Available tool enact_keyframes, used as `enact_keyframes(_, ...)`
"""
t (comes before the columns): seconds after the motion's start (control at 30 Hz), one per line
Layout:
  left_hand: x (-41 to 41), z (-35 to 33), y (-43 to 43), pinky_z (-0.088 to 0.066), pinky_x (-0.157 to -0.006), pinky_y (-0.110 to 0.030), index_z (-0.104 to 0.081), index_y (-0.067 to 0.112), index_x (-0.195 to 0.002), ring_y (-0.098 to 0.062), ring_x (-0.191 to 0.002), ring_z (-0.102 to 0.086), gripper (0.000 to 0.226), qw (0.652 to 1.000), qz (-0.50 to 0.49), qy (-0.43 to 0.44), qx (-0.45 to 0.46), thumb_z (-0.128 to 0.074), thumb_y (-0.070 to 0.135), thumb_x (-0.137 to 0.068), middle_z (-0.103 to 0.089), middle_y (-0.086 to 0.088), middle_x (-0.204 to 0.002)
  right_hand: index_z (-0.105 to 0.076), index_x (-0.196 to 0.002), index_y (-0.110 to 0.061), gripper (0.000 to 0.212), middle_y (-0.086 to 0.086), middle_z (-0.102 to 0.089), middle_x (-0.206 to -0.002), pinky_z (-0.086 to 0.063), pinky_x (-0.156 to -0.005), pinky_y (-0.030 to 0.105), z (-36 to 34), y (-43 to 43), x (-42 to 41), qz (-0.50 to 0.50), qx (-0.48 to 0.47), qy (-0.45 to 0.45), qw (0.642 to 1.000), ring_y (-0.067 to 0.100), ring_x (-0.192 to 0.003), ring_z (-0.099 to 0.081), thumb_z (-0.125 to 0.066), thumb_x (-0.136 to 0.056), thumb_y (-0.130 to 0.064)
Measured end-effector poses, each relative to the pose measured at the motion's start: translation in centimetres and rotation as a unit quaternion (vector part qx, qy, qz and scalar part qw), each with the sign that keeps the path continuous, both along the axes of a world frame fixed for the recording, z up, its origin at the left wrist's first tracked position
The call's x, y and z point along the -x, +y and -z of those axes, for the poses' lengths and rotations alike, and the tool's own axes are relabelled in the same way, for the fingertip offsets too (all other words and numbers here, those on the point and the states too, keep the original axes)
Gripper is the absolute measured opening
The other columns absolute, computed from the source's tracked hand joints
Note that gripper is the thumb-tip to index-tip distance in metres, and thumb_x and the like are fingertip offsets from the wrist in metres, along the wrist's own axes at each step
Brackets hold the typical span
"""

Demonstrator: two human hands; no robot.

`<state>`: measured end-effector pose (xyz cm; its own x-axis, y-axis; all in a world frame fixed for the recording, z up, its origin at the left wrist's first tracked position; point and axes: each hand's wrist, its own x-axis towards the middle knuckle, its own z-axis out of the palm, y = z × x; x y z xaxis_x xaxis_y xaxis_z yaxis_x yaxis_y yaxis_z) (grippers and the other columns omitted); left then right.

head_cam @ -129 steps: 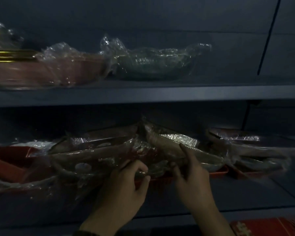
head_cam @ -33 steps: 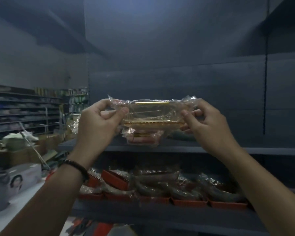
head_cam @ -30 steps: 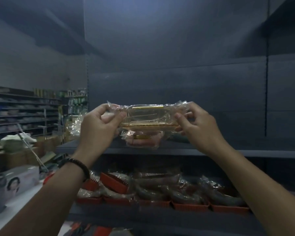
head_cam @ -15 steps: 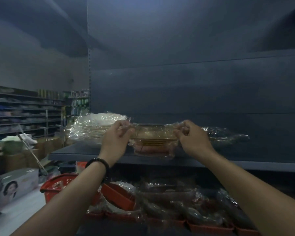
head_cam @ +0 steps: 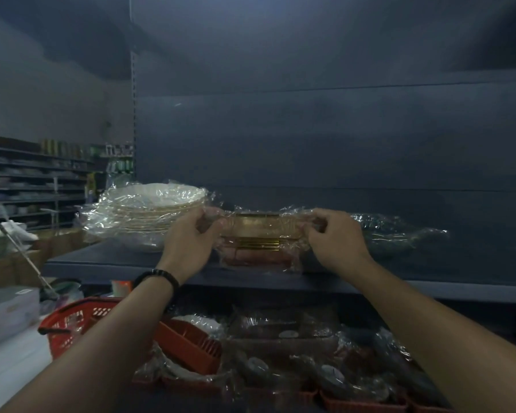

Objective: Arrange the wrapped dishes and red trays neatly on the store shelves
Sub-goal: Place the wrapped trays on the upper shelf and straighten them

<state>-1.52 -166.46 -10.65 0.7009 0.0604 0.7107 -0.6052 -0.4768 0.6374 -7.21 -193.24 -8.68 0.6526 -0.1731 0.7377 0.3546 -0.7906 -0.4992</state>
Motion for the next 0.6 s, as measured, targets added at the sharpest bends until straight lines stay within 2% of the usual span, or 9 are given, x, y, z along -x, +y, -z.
enact_keyframes(0.1, 0.0, -0.2, -0.1, -0.056, -0.100, -0.042, -0.072, 0.030, -0.109, -0.009, -0.104, -0.072, 0.011, 1.000, 0.007, 0.001, 0.002, -0.071, 0.036, -0.100, -0.078, 0.013, -0.109, -0.080, -0.105, -0.026, 0.013, -0.010, -0.076, -0.087, -0.045, -0.071, 0.016, -0.1, -0.1, 0.1, 0.008, 0.010, 0.006, 1.000, 0.011, -0.083, -0.069, -0.071, -0.097, -0.032)
enact_keyframes(0.17, 0.1, -0.5, -0.2, -0.057, -0.091, -0.040, -0.071, 0.031, -0.108, -0.013, -0.099, -0.072, 0.009, 1.000, 0.005, -0.010, -0.006, -0.072, 0.034, -0.099, -0.077, 0.009, -0.106, -0.078, -0.093, -0.026, 0.007, -0.011, -0.074, -0.079, -0.040, -0.059, 0.005, -0.3, -0.2, 0.2, 0.006, 0.007, 0.001, 1.000, 0.007, -0.077, -0.070, -0.072, -0.096, -0.028)
enact_keyframes(0.27, 0.4, -0.6, -0.2, -0.047, -0.069, -0.026, -0.069, 0.031, -0.101, -0.013, -0.077, -0.065, 0.004, 0.999, 0.007, -0.031, -0.020, -0.073, 0.030, -0.099, -0.075, 0.002, -0.090, -0.072, -0.084, -0.029, 0.011, -0.017, -0.070, -0.070, -0.038, -0.059, 0.002, -0.3, -0.3, 0.3, 0.004, 0.020, -0.028, 0.999, -0.006, -0.066, -0.064, -0.074, -0.095, -0.024)
enact_keyframes(0.33, 0.6, -0.6, -0.3, -0.043, -0.060, -0.013, -0.069, 0.030, -0.099, -0.016, -0.073, -0.064, 0.004, 0.999, -0.001, -0.049, -0.021, -0.073, 0.028, -0.100, -0.074, -0.001, -0.087, -0.073, -0.087, -0.026, 0.009, -0.017, -0.068, -0.069, -0.039, -0.059, 0.003, -0.1, -0.3, 0.2, 0.004, 0.032, -0.032, 0.999, -0.005, -0.064, -0.063, -0.074, -0.095, -0.023)
enact_keyframes(0.4, 0.6, -0.6, -0.5, -0.042, -0.056, -0.009, -0.070, 0.030, -0.097, -0.015, -0.066, -0.063, 0.005, 0.999, 0.000, -0.050, -0.013, -0.074, 0.028, -0.099, -0.073, -0.004, -0.083, -0.072, -0.087, -0.027, 0.011, -0.015, -0.069, -0.071, -0.040, -0.058, 0.003, 0.2, -0.4, 0.0, -0.001, 0.030, -0.029, 0.999, -0.002, -0.066, -0.064, -0.073, -0.095, -0.019)
enact_keyframes(0.5, 0.6, -0.2, -0.7, -0.048, -0.060, -0.014, -0.071, 0.028, -0.101, 0.001, -0.060, -0.066, 0.005, 0.999, 0.009, -0.023, -0.038, -0.074, 0.030, -0.098, -0.073, 0.004, -0.081, -0.070, -0.086, -0.028, 0.014, -0.011, -0.071, -0.075, -0.040, -0.058, 0.008, 0.7, -0.5, -0.4, -0.014, 0.014, -0.008, 1.000, 0.003, -0.069, -0.066, -0.070, -0.096, -0.019)
enact_keyframes(0.6, -0.1, 0.8, 0.1, -0.060, -0.082, -0.033, -0.072, 0.033, -0.103, -0.002, -0.077, -0.073, 0.006, 0.998, 0.001, -0.010, -0.061, -0.074, 0.034, -0.097, -0.077, 0.010, -0.095, -0.071, -0.089, -0.030, 0.013, -0.006, -0.073, -0.080, -0.048, -0.062, 0.026, 0.8, -0.6, 0.1, -0.033, 0.027, 0.030, 0.999, 0.012, -0.071, -0.067, -0.064, -0.100, -0.026)
